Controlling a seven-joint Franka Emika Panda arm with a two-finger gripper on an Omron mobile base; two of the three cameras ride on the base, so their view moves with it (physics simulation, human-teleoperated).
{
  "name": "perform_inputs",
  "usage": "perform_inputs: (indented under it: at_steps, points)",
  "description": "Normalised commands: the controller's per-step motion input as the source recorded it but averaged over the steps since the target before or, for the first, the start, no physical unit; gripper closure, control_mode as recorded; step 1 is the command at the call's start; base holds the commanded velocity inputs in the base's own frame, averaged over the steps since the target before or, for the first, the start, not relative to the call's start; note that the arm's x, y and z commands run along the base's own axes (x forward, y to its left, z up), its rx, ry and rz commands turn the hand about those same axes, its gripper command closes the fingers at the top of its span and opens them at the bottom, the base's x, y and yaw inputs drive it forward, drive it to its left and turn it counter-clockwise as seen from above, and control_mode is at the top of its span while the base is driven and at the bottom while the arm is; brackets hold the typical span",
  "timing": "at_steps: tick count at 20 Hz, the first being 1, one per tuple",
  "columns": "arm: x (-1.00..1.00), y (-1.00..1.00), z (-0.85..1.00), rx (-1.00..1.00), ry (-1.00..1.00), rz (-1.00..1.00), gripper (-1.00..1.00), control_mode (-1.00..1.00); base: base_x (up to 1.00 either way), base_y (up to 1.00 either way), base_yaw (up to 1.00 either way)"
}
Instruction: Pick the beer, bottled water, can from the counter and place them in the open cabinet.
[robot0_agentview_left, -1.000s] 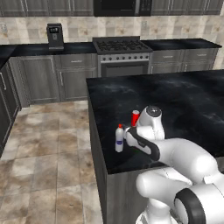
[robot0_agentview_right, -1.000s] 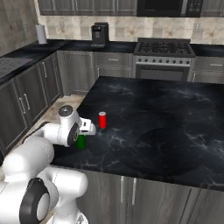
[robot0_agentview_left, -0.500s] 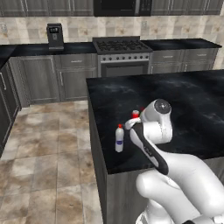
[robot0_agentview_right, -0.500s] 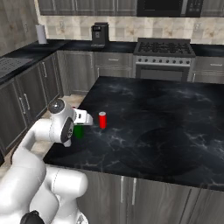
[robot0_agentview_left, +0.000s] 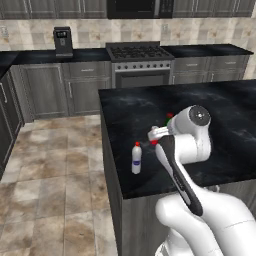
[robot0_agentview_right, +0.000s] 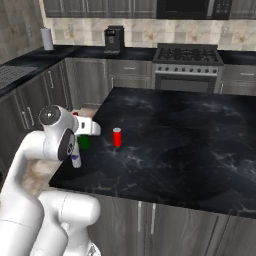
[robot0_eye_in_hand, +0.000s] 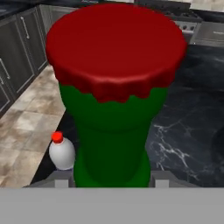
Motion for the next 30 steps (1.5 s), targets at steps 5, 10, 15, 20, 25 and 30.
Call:
perform_inputs:
  at_steps: [5,10,15,20,25,30]
  points:
    - [-0.47,-0.03,0.64,0.0,-0.03,0.0,1.0,-1.0,0.0,0.0,0.0]
    - [-0.45,-0.09,0.6,0.0,-0.04,0.0,1.0,-1.0,0.0,0.0,0.0]
    - [-0.4,-0.08,0.5,0.0,-0.05,0.0,1.0,-1.0,0.0,0.0,0.0]
    - [-0.47,-0.11,0.45,0.0,-0.06,0.0,1.0,-1.0,0.0,0.0,0.0]
    - [-0.44,-0.11,0.24,0.0,-0.07,0.0,1.0,-1.0,0.0,0.0,0.0]
    - [-0.33,-0.13,0.01,0.0,-0.13,-0.05,1.0,-1.0,0.0,0.0,0.0]
